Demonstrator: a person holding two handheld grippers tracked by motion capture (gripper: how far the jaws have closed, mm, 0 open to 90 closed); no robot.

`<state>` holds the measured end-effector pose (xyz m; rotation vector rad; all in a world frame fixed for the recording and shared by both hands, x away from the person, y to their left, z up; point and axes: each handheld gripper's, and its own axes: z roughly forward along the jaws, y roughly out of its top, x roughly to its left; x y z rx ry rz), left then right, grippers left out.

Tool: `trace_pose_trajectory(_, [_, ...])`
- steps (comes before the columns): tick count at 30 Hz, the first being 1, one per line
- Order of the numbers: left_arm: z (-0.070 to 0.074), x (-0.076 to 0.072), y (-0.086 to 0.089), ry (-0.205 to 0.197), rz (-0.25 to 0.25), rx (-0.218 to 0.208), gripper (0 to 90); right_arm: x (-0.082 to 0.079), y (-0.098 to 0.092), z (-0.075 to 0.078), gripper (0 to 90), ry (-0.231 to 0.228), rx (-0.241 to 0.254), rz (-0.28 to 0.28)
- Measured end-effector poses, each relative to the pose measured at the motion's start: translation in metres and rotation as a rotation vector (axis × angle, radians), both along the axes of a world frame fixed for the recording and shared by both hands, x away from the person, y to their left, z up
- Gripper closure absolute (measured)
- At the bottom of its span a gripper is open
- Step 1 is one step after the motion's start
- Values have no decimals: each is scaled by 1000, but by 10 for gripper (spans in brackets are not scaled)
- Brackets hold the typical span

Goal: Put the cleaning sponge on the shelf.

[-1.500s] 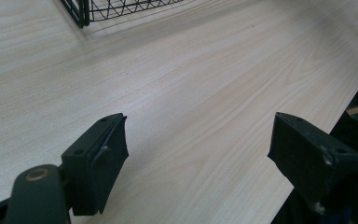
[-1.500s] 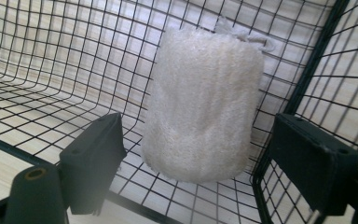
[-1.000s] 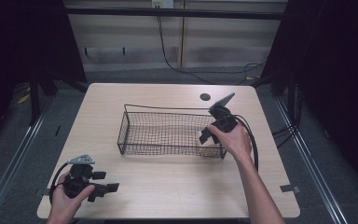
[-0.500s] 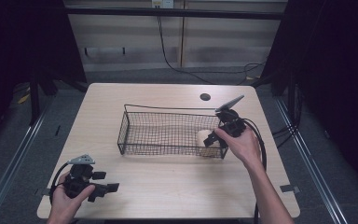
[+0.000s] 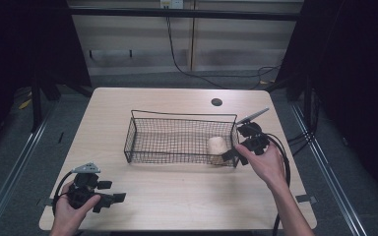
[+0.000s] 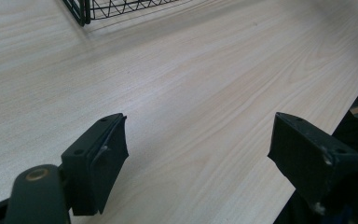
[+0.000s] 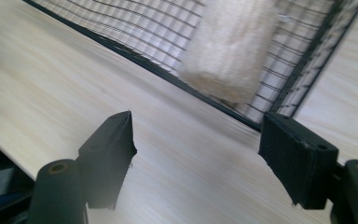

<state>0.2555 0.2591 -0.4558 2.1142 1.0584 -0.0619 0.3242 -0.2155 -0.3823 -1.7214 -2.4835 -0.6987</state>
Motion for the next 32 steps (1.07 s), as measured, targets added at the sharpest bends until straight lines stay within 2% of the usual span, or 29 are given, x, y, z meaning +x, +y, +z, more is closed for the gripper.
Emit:
trace_pose_trajectory(1, [0,0,0,0,0,0,188,0,0,0,262,0,0,0])
trace_pose_trajectory(3, [0,0,0,1,-3,-1,188,-8,-2,1,258,-35,8,6])
trace_pose_trajectory(7, [0,0,0,-1,1,3,188,-16,-5,-2,254,-47,11,9])
trace_pose_trajectory(12, [0,0,0,-1,3,-1,188,-30,-9,-12,255,-65,7,10])
trace_pose_trajectory(13, [0,0,0,-1,3,-1,188,-33,-10,-14,255,-65,27,2])
trace_pose_trajectory(15, [-1,0,0,2,0,4,188,-39,-13,-17,256,-76,24,4])
trace_pose_trajectory(18, [-1,0,0,1,3,2,188,-48,-18,-20,255,-109,48,-12])
trace_pose_trajectory(21, [-1,0,0,2,1,5,188,-56,-22,-25,250,-109,42,-22])
trace_pose_trajectory(25, [-1,0,0,1,4,5,188,-67,-27,-33,253,-134,44,-33])
trace_pose_trajectory(32, [-1,0,0,2,6,5,188,-73,-37,-47,234,-159,56,-59])
